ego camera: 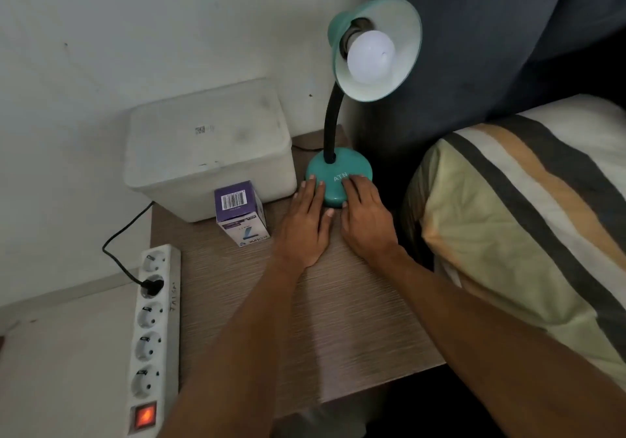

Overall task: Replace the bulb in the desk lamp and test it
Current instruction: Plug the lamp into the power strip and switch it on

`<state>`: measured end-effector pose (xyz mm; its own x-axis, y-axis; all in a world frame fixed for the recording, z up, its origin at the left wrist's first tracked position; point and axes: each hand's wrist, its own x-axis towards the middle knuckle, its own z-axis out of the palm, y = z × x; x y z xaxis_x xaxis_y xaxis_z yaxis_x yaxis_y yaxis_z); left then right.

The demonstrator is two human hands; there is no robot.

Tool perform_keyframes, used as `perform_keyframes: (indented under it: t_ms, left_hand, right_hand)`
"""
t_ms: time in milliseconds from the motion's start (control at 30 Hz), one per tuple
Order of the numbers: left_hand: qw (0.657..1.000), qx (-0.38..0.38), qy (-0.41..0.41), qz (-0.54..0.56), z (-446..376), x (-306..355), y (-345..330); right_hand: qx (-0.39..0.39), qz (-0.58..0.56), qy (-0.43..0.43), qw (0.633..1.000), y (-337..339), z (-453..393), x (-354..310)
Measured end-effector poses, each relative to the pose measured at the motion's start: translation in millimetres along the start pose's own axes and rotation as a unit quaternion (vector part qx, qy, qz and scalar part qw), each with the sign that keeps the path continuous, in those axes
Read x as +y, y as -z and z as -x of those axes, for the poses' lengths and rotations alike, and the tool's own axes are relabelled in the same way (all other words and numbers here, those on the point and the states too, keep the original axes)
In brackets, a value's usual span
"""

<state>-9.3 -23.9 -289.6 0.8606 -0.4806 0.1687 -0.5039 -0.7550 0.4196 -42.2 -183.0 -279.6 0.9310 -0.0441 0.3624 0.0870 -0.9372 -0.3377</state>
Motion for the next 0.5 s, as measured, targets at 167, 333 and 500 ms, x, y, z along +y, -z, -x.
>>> perform_keyframes:
  t_ms: [167, 333, 500]
  left_hand:
    - [0.998, -0.010, 0.015, -0.068, 5, 8, 7]
    - [0.985, -0.112, -0.004, -0.130, 34, 27, 22]
    - [0.991, -0.116, -0.003, -0.069, 103, 34, 63]
  right_hand:
    - [-0.012, 0.002, -0.011, 1.000, 1, 0, -1]
    - [-0.119, 0.016, -0.035, 0.992, 5, -1, 3]
    - [-0.126, 0.014, -0.049, 0.991, 49, 5, -20]
